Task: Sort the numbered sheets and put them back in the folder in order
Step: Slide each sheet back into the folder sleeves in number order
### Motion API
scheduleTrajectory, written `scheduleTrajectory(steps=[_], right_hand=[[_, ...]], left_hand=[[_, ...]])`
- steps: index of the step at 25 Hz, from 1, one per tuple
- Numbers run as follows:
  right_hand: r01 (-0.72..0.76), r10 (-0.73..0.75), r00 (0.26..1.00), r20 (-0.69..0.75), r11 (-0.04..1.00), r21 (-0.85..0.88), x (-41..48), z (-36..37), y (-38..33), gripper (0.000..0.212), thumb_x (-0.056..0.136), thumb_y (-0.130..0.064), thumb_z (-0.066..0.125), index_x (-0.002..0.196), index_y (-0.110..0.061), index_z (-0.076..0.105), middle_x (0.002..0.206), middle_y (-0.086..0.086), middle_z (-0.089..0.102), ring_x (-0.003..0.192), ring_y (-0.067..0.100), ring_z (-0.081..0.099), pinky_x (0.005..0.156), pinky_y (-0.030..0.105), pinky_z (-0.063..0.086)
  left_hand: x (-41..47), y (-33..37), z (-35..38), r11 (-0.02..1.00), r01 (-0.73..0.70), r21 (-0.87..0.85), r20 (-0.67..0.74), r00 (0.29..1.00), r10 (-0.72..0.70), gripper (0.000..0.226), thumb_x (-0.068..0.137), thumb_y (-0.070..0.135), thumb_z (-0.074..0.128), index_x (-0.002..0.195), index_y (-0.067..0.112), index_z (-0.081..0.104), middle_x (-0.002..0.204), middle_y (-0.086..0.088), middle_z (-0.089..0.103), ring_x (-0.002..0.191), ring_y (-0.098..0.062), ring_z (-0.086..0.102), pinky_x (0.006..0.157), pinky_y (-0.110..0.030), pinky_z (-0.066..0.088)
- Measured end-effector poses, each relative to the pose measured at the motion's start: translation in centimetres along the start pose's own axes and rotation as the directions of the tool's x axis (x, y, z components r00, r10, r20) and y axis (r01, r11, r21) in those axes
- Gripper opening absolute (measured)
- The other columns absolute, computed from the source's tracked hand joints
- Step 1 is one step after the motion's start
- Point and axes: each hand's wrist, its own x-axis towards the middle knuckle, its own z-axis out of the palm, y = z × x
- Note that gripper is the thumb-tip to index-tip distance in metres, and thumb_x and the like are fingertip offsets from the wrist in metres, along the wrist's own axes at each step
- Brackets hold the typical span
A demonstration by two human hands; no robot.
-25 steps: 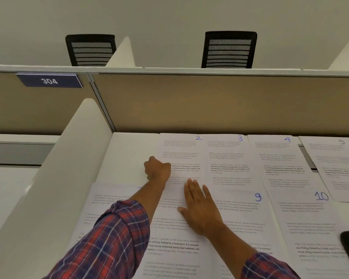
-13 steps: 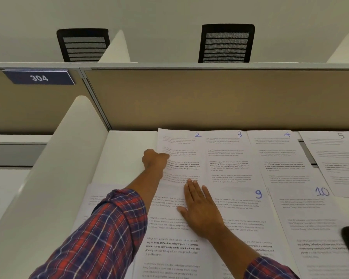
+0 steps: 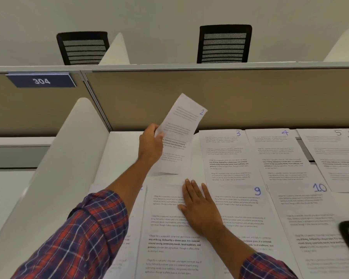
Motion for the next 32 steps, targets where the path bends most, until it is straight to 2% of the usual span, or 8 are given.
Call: scheduleTrajectory(steps=[4, 6, 9, 12, 17, 20, 24, 32], right_hand=[[-0.124, 0.135, 0.989, -0.053, 0.975, 0.183, 0.0, -2.3, -0.6, 0.085, 0.099, -0.066, 0.008, 0.162, -0.012, -0.013, 0.17, 0.004, -0.025, 0.158, 0.02, -0.02, 0.126, 0.036, -0.017], [-0.212, 0.286, 0.952, -0.109, 0.873, 0.44, -0.3, -4.1, -1.1, 0.089, 0.099, -0.071, 0.014, 0.166, -0.016, -0.004, 0.173, 0.0, -0.018, 0.16, 0.017, -0.013, 0.125, 0.029, -0.01], [-0.21, 0.522, 0.842, -0.133, 0.545, 0.812, -1.7, -6.7, -1.5, 0.085, 0.102, -0.058, 0.052, 0.166, -0.017, 0.016, 0.174, 0.0, 0.012, 0.16, 0.018, 0.013, 0.124, 0.027, 0.011], [-0.198, 0.641, 0.768, 0.014, 0.216, 0.956, -3.5, -9.1, -1.0, 0.087, 0.095, -0.053, 0.068, 0.163, -0.018, 0.026, 0.168, 0.002, 0.032, 0.155, 0.023, 0.031, 0.125, 0.043, 0.031], [-0.111, 0.632, 0.702, 0.33, -0.36, 0.926, -8.3, -10.9, 0.9, 0.092, 0.087, -0.046, 0.082, 0.16, -0.017, 0.034, 0.153, 0.003, 0.055, 0.123, 0.025, 0.063, 0.115, 0.049, 0.046], [0.051, 0.584, 0.73, 0.356, -0.566, 0.823, -11.8, -10.6, 1.4, 0.057, 0.089, -0.027, 0.082, 0.137, -0.006, 0.06, 0.131, 0.015, 0.071, 0.111, 0.029, 0.072, 0.105, 0.048, 0.056], [0.156, 0.547, 0.75, 0.373, -0.694, 0.703, -17.3, -10.3, 2.1, 0.039, 0.097, -0.01, 0.071, 0.134, -0.004, 0.061, 0.123, 0.016, 0.075, 0.115, 0.035, 0.072, 0.102, 0.049, 0.057], [0.236, 0.625, 0.677, 0.39, -0.685, 0.689, -30.2, -8.3, 7.9, 0.037, 0.098, -0.001, 0.067, 0.133, -0.007, 0.062, 0.12, 0.014, 0.076, 0.111, 0.032, 0.074, 0.085, 0.043, 0.062]], left_hand=[[-1.3, 1.2, -2.2, 0.986, -0.071, -0.15, -0.045, 0.997, 0.065, 0.009, 0.104, 0.019, 0.058, 0.105, 0.02, 0.066, 0.096, 0.01, 0.071, 0.087, -0.008, 0.07, 0.065, -0.017, 0.056], [-2.4, 1.6, -3.0, 0.969, -0.062, -0.241, -0.067, 0.997, 0.047, 0.009, 0.104, 0.018, 0.06, 0.107, 0.022, 0.067, 0.1, 0.012, 0.072, 0.089, -0.007, 0.071, 0.071, -0.021, 0.059], [-4.5, 2.3, -3.8, 0.926, -0.027, -0.375, -0.086, 0.996, -0.006, 0.016, 0.103, 0.018, 0.063, 0.117, 0.025, 0.069, 0.109, 0.01, 0.075, 0.095, -0.009, 0.074, 0.076, -0.025, 0.062], [-7.4, 3.5, -3.9, 0.862, 0.039, -0.505, -0.063, 0.995, -0.082, 0.019, 0.103, 0.016, 0.064, 0.117, 0.028, 0.069, 0.111, 0.011, 0.075, 0.096, -0.01, 0.075, 0.076, -0.027, 0.063], [-12.7, 4.8, -2.3, 0.761, 0.183, -0.622, 0.042, 0.979, -0.202, 0.019, 0.101, 0.011, 0.067, 0.11, 0.027, 0.072, 0.108, 0.009, 0.078, 0.097, -0.019, 0.077, 0.079, -0.038, 0.064], [-16.2, 5.6, -0.8, 0.712, 0.259, -0.653, 0.097, 0.961, -0.26, 0.019, 0.1, 0.012, 0.068, 0.112, 0.026, 0.073, 0.11, 0.008, 0.078, 0.097, -0.02, 0.077, 0.079, -0.039, 0.065], [-21.3, 6.9, 2.3, 0.663, 0.323, -0.676, 0.179, 0.944, -0.278, 0.02, 0.1, 0.013, 0.069, 0.114, 0.027, 0.073, 0.112, 0.007, 0.078, 0.096, -0.02, 0.077, 0.076, -0.037, 0.064], [-32.0, 10.9, 11.1, 0.616, 0.43, -0.659, 0.307, 0.903, -0.302, 0.028, 0.098, 0.013, 0.072, 0.123, 0.025, 0.071, 0.115, 0.006, 0.078, 0.104, -0.024, 0.075, 0.089, -0.048, 0.062]])
